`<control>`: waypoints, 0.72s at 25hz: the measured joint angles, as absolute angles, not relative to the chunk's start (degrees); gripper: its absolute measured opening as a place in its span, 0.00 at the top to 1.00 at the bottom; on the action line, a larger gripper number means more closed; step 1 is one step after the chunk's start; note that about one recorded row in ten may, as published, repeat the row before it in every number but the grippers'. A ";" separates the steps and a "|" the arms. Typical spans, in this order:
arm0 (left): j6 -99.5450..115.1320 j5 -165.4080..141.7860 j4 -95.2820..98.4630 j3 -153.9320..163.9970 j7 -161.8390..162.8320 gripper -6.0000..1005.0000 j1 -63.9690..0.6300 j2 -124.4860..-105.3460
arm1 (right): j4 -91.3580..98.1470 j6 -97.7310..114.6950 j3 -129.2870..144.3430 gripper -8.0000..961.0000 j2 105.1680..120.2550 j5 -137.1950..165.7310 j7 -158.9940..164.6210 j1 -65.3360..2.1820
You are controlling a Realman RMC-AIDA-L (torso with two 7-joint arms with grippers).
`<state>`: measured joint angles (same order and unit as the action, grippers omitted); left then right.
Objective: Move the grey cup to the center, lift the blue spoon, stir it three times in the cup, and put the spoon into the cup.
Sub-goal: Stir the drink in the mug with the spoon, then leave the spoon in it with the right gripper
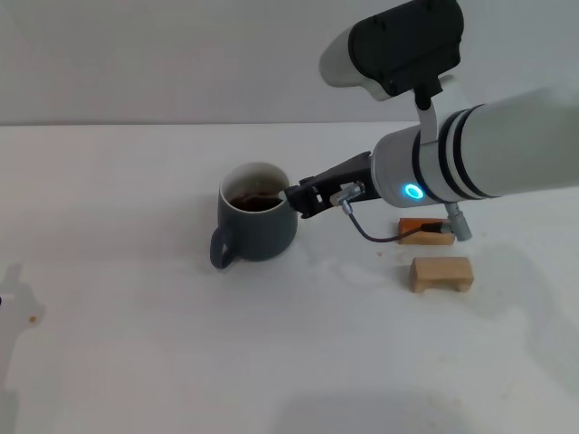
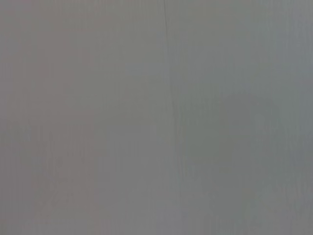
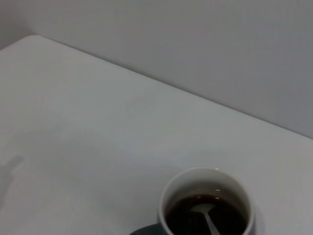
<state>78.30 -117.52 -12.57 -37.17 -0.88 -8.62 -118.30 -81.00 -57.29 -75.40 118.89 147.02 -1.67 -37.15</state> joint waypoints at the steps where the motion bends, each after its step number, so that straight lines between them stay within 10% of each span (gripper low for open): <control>1: 78.30 -117.52 -12.57 -37.18 -0.88 1.00 -8.61 -118.30 | -81.17 -57.84 -75.28 0.82 118.91 146.43 -1.67 -37.38; 18: 78.31 -117.34 -12.09 -37.54 -0.88 1.00 -8.51 -118.21 | -79.27 -55.69 -73.53 0.82 119.09 144.42 -1.21 -41.12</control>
